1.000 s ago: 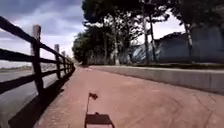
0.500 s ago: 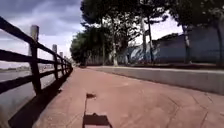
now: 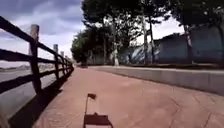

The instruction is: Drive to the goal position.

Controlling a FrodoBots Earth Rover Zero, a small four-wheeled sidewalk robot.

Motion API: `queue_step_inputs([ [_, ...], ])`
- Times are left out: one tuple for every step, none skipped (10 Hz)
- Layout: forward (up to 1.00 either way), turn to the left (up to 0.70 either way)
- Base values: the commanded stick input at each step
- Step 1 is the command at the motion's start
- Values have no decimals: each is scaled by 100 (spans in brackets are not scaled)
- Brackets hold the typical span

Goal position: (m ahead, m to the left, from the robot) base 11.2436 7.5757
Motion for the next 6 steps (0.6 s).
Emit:
queue_step_inputs([
  [70, 29],
  [70, 27],
  [70, 62],
  [70, 58],
  [70, 27],
  [70, 27],
])
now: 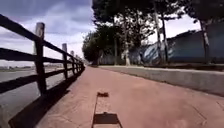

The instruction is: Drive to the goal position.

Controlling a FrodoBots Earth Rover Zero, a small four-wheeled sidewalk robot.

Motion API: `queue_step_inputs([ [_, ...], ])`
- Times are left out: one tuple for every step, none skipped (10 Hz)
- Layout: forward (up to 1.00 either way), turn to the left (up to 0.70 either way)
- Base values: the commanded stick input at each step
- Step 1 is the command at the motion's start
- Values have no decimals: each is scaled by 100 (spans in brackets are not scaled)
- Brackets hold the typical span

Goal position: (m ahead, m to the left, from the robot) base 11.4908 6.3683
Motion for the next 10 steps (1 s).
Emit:
queue_step_inputs([
  [70, 27],
  [70, 27],
  [70, 27],
  [70, 27],
  [70, 27],
  [70, 27],
  [70, 27],
  [70, 27],
  [70, 27],
  [70, 27],
])
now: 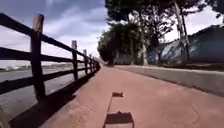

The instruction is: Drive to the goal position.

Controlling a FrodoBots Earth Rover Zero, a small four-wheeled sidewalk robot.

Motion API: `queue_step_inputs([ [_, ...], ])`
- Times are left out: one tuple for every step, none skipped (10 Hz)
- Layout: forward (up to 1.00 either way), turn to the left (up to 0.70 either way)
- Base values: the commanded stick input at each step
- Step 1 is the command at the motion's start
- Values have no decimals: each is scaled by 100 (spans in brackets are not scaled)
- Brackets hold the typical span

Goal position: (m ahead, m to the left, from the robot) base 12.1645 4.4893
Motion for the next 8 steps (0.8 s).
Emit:
queue_step_inputs([
  [70, 9],
  [70, -8],
  [70, -8],
  [70, -8],
  [70, -8],
  [70, -8],
  [70, -8],
  [70, -8],
])
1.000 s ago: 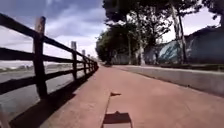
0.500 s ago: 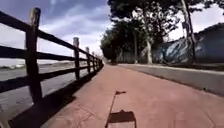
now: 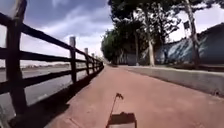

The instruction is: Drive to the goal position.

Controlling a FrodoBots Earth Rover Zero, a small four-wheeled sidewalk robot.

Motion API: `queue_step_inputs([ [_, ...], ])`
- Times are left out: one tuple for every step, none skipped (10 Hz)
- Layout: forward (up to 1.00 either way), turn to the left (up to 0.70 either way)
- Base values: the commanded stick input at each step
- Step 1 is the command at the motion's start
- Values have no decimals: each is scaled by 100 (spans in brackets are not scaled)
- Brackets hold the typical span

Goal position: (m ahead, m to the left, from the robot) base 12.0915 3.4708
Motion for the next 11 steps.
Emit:
queue_step_inputs([
  [70, -8],
  [70, -8],
  [70, -8],
  [70, -8],
  [70, -8],
  [70, -8],
  [70, -8],
  [70, -8],
  [70, -8],
  [70, -8],
  [70, 23],
])
